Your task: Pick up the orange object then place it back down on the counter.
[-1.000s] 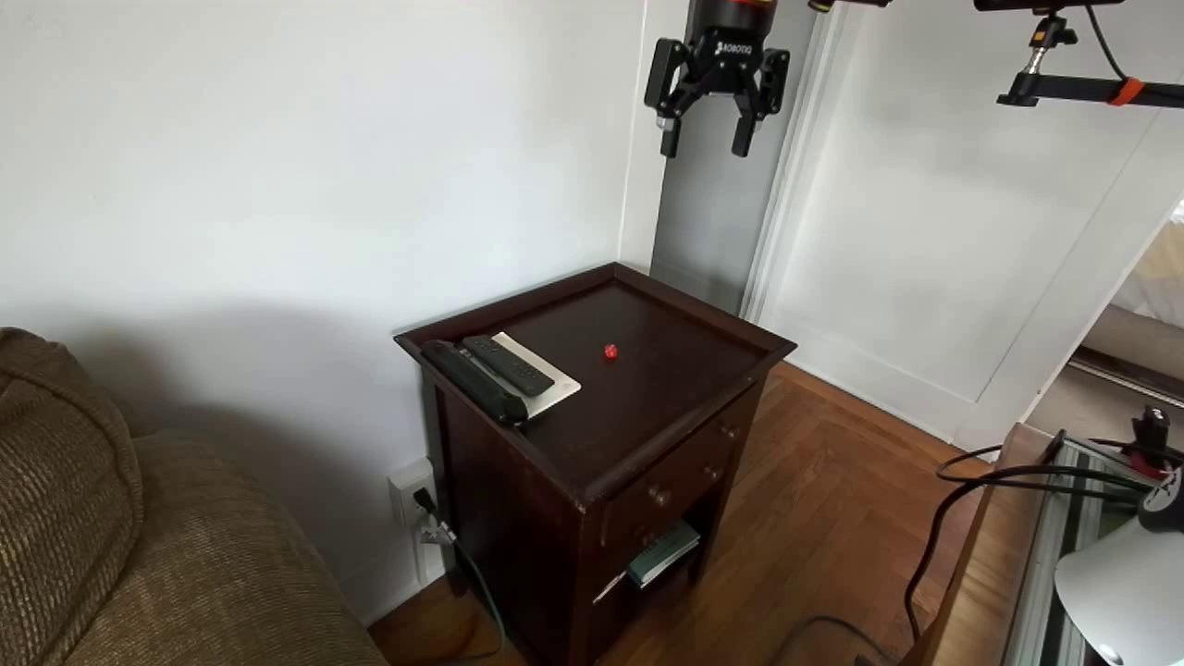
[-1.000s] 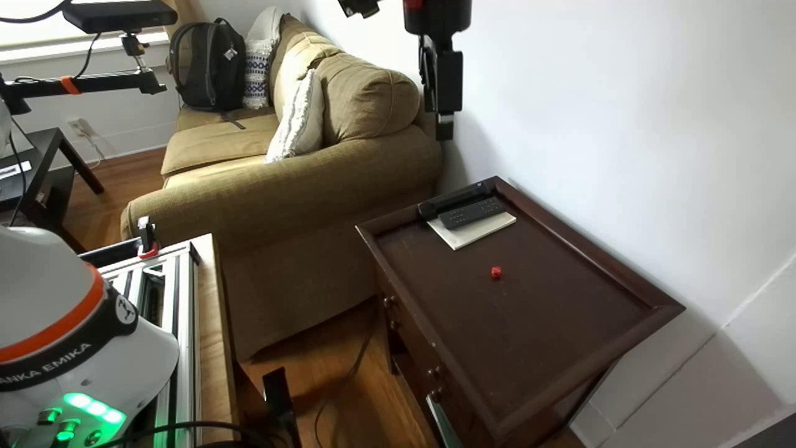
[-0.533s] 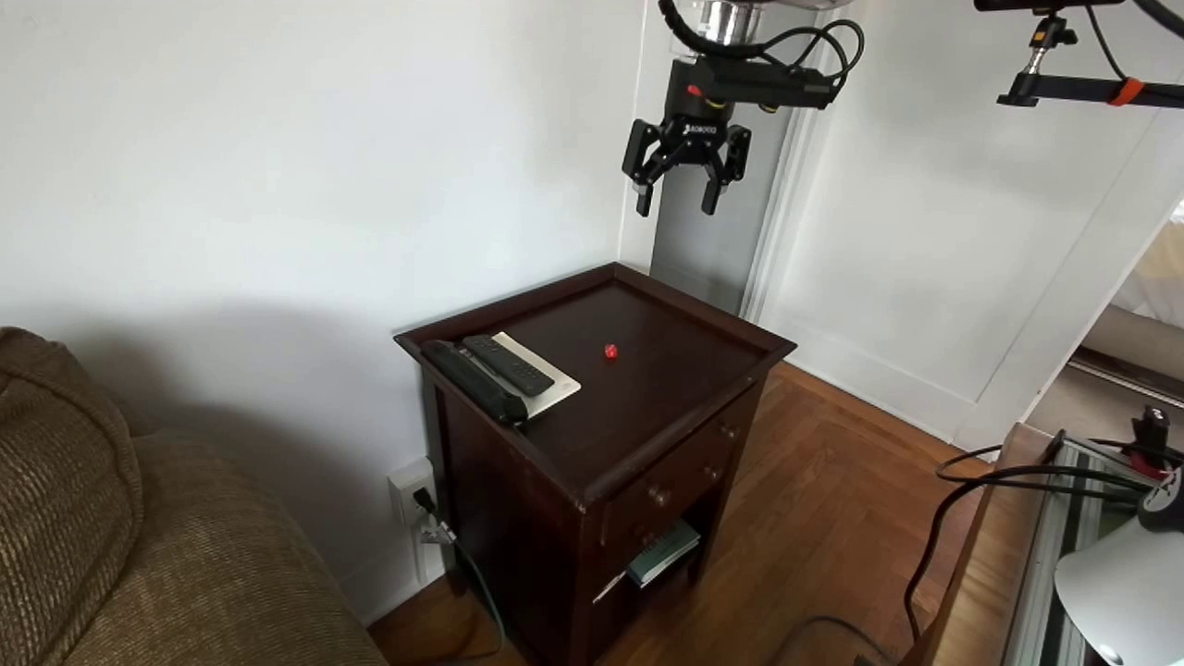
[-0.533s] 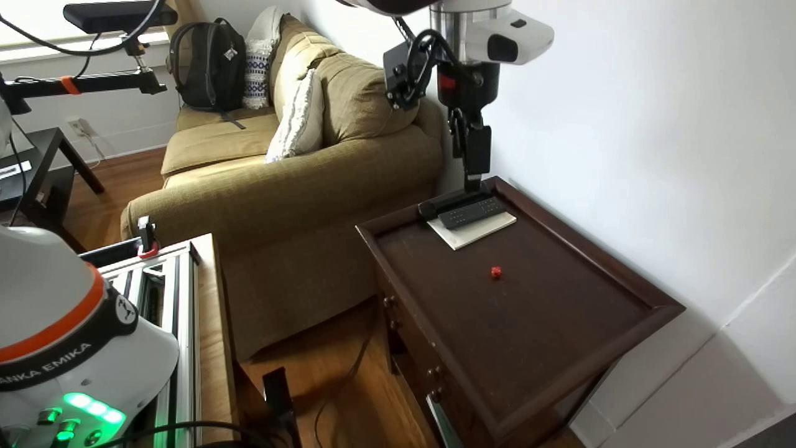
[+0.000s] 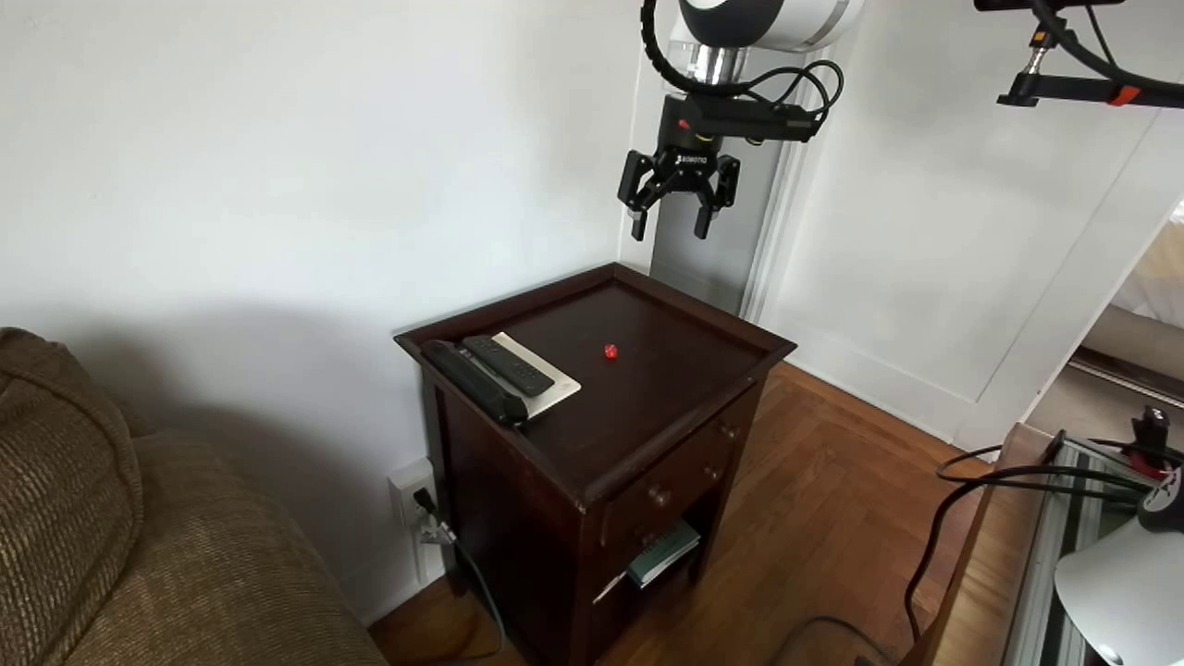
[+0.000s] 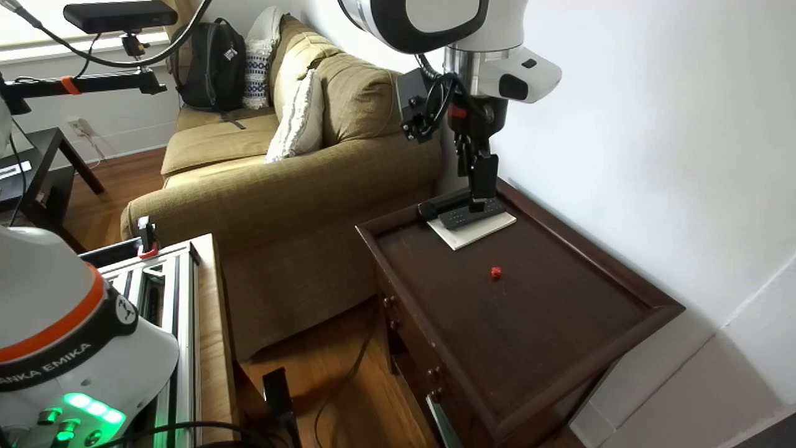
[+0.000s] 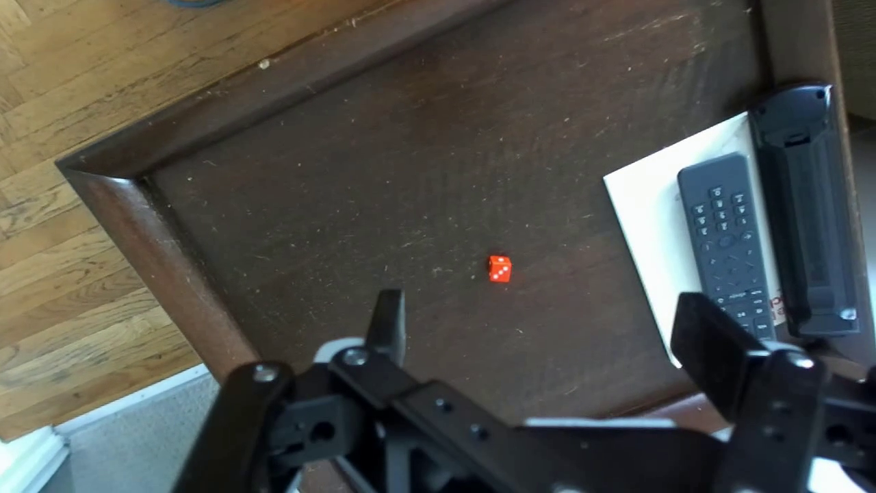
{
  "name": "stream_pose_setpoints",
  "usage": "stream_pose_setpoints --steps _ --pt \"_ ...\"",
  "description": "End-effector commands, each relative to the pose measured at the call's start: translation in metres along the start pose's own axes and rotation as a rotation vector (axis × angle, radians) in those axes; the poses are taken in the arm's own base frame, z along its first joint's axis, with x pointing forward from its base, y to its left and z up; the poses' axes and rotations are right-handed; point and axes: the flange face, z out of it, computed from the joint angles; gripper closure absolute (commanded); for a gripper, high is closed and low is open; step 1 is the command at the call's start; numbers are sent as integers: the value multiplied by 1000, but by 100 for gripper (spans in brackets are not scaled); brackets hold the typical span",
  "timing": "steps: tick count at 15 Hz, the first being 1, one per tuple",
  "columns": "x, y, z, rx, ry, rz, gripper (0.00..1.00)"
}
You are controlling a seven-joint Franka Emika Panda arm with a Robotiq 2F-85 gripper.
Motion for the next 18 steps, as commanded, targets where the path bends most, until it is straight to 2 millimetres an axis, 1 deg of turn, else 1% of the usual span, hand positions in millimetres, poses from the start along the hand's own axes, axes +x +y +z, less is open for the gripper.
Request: stream_pose_setpoints --steps 1,2,4,8,10,13,18 --pt "11 6 5 -9 14 39 0" --pt "24 16 15 -26 15 75 0" --pt "40 28 31 -54 27 118 0" --pt "63 38 72 -90 19 169 0" --pt "69 38 92 -95 -2 190 0" --pt "77 31 121 -98 -40 198 0" --pt "85 16 157 -68 -106 213 0"
